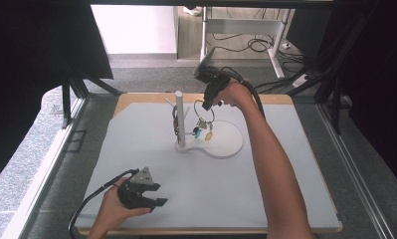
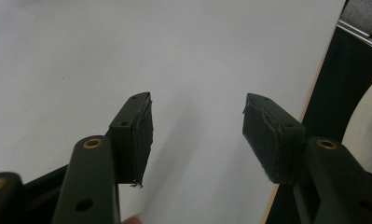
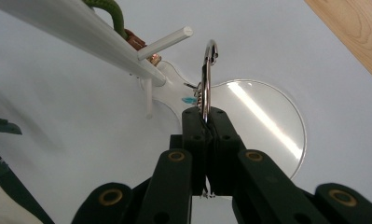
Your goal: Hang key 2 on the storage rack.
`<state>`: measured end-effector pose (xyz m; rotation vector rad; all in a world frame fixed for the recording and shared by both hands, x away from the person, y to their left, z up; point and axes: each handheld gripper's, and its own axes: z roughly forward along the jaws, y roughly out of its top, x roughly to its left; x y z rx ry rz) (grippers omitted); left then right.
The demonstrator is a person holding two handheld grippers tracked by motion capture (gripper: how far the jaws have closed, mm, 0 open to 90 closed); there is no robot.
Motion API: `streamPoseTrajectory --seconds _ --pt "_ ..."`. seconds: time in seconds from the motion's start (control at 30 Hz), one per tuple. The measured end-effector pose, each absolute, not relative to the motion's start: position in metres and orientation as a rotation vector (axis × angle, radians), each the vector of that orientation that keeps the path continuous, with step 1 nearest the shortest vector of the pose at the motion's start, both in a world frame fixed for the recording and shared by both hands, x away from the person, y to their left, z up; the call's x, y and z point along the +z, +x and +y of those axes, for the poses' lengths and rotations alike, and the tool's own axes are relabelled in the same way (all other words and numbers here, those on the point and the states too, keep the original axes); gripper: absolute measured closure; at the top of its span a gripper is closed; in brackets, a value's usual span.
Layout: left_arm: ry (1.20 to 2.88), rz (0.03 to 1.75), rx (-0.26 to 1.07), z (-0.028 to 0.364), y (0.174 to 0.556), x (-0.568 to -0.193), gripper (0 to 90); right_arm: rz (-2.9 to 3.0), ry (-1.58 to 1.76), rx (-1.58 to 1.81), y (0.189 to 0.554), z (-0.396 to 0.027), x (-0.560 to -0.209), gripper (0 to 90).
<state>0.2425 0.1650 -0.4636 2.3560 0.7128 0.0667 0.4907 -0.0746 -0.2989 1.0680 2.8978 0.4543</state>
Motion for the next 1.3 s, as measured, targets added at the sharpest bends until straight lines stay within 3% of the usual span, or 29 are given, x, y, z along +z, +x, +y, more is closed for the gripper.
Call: streamPoseTrajectory --seconds 1.3 --pt "2.361 0.716 0.067 0.164 0.243 -0.465 43.1 2.916 1.053 0.47 0.495 -0.042 -0.328 86.8"
